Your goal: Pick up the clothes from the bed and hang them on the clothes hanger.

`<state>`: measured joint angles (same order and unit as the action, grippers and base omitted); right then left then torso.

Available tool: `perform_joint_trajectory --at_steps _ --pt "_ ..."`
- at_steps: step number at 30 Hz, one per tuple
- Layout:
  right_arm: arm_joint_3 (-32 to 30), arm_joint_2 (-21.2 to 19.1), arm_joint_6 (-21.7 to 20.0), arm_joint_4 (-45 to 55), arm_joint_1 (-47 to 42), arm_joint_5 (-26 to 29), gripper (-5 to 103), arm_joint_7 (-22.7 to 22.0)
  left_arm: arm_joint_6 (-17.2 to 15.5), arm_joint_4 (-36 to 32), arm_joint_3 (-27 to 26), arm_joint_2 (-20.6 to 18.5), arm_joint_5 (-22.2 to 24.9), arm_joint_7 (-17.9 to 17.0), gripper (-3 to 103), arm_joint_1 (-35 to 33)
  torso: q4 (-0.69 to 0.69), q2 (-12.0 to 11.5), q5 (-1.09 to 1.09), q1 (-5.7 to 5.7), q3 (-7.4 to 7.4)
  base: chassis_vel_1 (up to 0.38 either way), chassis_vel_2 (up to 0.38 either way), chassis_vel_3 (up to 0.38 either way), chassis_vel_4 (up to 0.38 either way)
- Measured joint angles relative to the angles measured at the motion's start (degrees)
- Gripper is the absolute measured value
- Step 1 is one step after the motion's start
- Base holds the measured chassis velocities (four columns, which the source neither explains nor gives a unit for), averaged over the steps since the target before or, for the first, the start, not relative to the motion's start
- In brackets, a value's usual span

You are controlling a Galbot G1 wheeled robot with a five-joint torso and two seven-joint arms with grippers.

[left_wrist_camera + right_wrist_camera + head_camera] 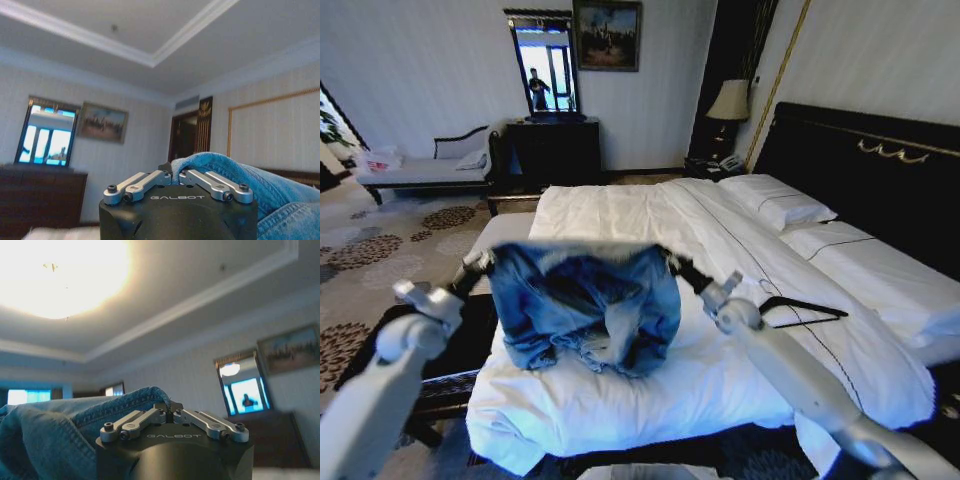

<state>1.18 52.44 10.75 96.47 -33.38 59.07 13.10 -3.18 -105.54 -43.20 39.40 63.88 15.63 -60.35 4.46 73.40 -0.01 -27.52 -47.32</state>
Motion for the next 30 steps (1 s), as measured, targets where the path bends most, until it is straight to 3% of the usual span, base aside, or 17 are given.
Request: perform_joint_trajectory --at_steps 6,8,12,19,24,25,27,30 --pt "0.76 -0.27 -0.97 2.43 9.72 2.57 1 -2.69 -2.50 -3.56 0.37 -6.88 7.61 -4.42 2 8.19 0.01 0.00 0.01 0.01 0.00 0.000 0.000 0.000 0.000" --pt "0.76 -0.43 -1.04 2.64 11.03 2.99 1 -2.84 -2.68 -3.83 0.37 -7.59 8.42 -4.80 2 9.11 0.01 0.00 0.01 0.01 0.00 0.000 0.000 0.000 0.000" --pt "-0.02 -1.94 -1.53 5.11 19.70 7.60 1 -4.55 -3.55 -5.64 -0.14 -12.38 13.71 -7.29 2 14.64 0.00 0.00 0.01 0.01 0.01 0.000 0.000 0.000 0.000" --pt "-3.25 -4.56 -2.42 9.82 23.78 12.28 1 -6.23 -4.29 -8.70 -2.24 -17.00 18.40 -9.28 2 17.71 0.01 0.00 0.01 0.02 0.02 0.000 0.000 0.000 0.000" --pt "-6.82 -7.88 -3.25 15.58 18.79 12.24 1 -7.31 -5.19 -15.11 -8.75 -18.27 20.33 -10.92 2 10.70 -0.01 0.00 0.02 0.03 0.02 0.000 0.000 0.000 0.000" --pt "-8.94 -9.40 -3.43 18.39 14.81 11.31 1 -7.65 -5.63 -17.72 -9.69 -17.19 20.22 -11.77 2 8.36 -0.05 0.00 0.03 0.03 0.02 0.000 0.000 0.000 0.000" --pt "-14.49 -12.80 -3.44 24.66 5.25 9.48 1 -9.19 -6.34 -22.58 -9.87 -13.84 19.79 -13.47 2 5.34 0.05 0.00 0.02 0.03 0.02 0.000 0.000 0.000 0.000" --pt "-18.09 -14.05 -3.34 28.52 -1.67 7.77 1 -10.38 -7.12 -26.92 -12.12 -10.75 19.18 -14.22 2 0.93 0.10 0.00 0.01 0.03 0.02 0.000 0.000 0.000 0.000"
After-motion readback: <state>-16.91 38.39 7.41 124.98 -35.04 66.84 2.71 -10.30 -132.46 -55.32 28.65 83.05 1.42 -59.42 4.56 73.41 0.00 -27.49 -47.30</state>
